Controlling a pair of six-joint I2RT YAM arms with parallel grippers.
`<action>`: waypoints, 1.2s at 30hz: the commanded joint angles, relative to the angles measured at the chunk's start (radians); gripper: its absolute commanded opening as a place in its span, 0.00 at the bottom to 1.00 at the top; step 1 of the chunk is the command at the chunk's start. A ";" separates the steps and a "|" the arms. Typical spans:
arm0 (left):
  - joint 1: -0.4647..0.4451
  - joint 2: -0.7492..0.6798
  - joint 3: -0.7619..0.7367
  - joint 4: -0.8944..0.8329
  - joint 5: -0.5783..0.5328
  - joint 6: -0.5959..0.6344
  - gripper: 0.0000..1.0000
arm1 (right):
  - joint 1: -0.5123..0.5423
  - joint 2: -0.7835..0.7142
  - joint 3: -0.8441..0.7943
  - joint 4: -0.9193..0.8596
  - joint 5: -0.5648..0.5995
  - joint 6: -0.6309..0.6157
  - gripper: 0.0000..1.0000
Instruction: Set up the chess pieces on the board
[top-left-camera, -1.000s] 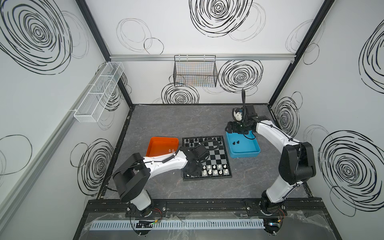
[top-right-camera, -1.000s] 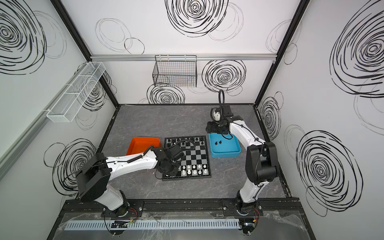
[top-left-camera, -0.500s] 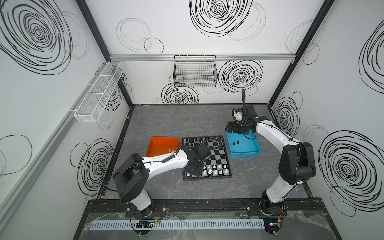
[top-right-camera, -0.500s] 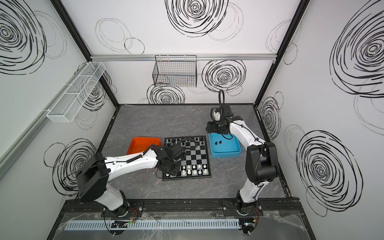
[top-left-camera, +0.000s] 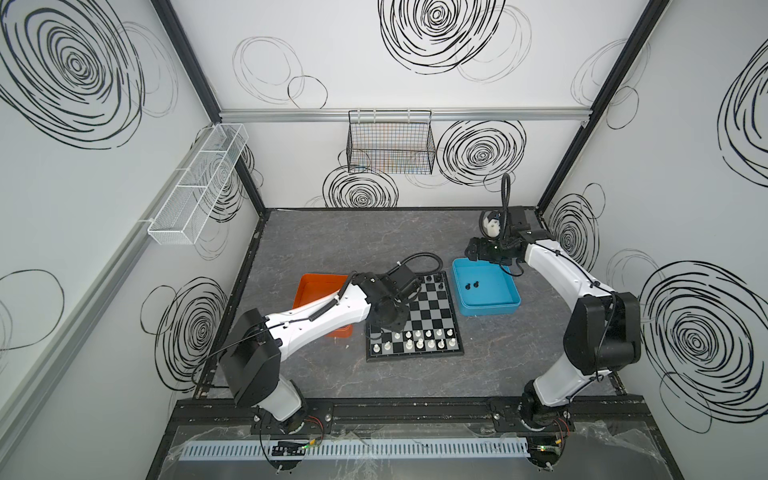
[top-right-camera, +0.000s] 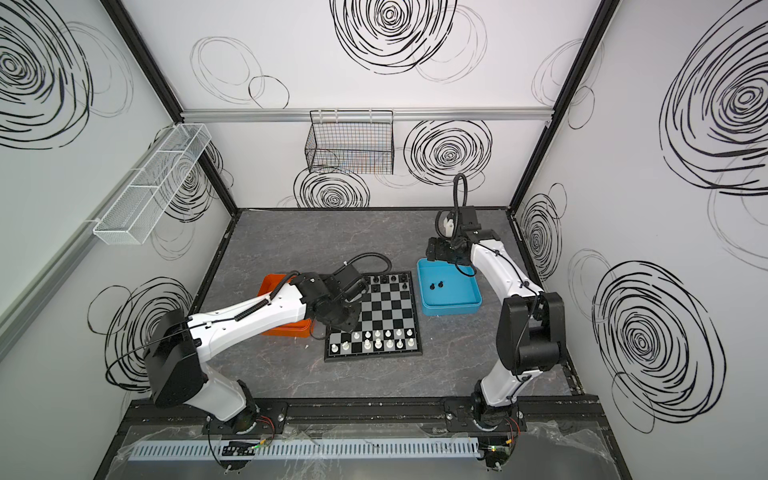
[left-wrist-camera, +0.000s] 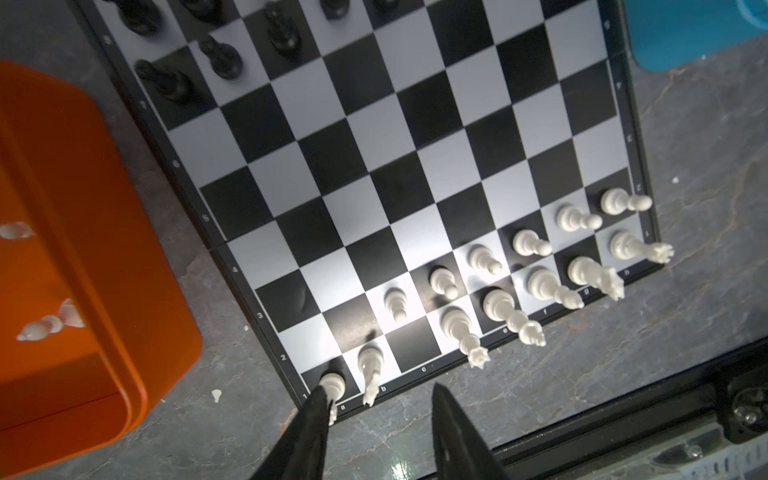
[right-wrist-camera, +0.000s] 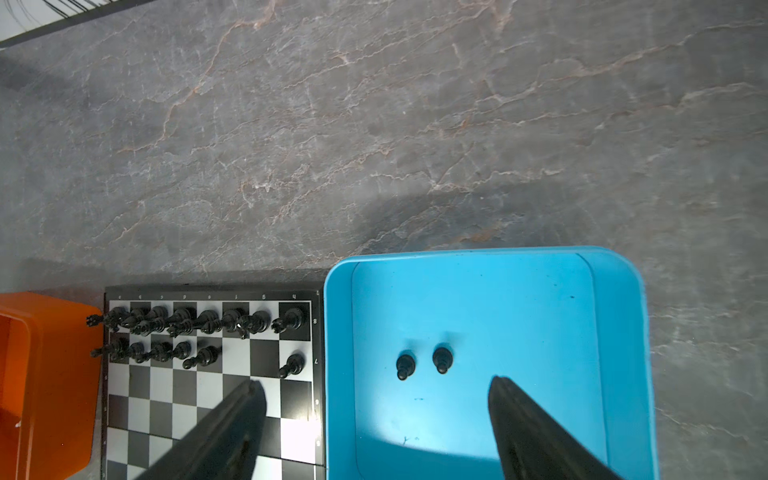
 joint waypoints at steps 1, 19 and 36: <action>0.034 -0.014 -0.038 -0.017 -0.007 0.052 0.45 | -0.003 -0.030 -0.001 -0.024 0.013 0.002 0.88; -0.090 0.044 -0.201 0.152 0.070 0.092 0.41 | -0.002 0.014 -0.007 -0.008 -0.006 -0.010 0.87; -0.089 0.088 -0.217 0.160 0.033 0.089 0.30 | -0.004 0.013 -0.023 0.006 -0.004 -0.011 0.87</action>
